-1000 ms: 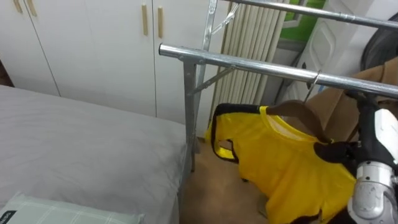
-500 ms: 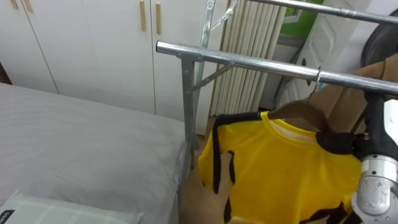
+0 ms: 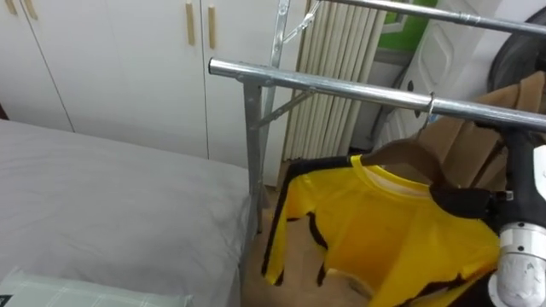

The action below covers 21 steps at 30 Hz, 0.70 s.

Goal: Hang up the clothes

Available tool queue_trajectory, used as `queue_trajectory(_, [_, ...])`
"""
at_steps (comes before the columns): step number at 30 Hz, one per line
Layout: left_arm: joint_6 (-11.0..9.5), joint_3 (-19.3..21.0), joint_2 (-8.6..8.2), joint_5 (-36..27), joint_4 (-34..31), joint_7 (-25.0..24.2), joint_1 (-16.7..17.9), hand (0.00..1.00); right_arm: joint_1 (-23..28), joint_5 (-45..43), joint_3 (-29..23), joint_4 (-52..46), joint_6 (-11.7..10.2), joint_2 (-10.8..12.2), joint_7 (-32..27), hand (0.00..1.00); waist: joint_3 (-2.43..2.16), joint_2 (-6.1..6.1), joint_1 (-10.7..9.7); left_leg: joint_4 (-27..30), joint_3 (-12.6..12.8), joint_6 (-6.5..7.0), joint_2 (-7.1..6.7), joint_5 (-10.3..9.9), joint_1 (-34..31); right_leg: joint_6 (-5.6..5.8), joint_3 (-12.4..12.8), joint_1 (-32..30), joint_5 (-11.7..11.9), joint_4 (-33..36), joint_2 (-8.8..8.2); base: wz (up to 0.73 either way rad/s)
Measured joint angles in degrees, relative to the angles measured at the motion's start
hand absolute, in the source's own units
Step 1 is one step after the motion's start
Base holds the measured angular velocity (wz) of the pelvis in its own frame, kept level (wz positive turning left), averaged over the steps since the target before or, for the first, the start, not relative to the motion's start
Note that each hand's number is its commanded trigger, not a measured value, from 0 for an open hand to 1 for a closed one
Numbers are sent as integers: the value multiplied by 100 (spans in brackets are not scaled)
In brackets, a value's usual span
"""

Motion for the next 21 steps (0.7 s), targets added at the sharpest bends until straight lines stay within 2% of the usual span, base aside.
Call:
queue_trajectory(5, [6,-62,-5,5,1,0,78,0,357,671,-76,334,-75,22,346,0,14,28,-165,-19,0,-2,2,-3,69,-1,2,72,2,-15,-2,0])
queue_trajectory(9, [5,-57,-5,2,1,-1,79,0,652,984,-298,374,-71,43,839,0,10,61,-198,-25,49,0,11,-5,27,-14,3,42,11,2,6,-6])
queue_trajectory(16, [5,-49,-5,2,-1,-1,81,0,1012,1224,-311,390,-71,88,1807,0,4,66,-211,-43,48,-2,19,-4,12,-25,30,-21,18,-6,25,0])
queue_trajectory(21, [7,-49,-6,2,0,-1,83,0,1257,1335,-311,390,-65,114,2258,0,3,67,-210,-67,63,-2,15,-3,19,-19,40,-23,23,-24,25,0])
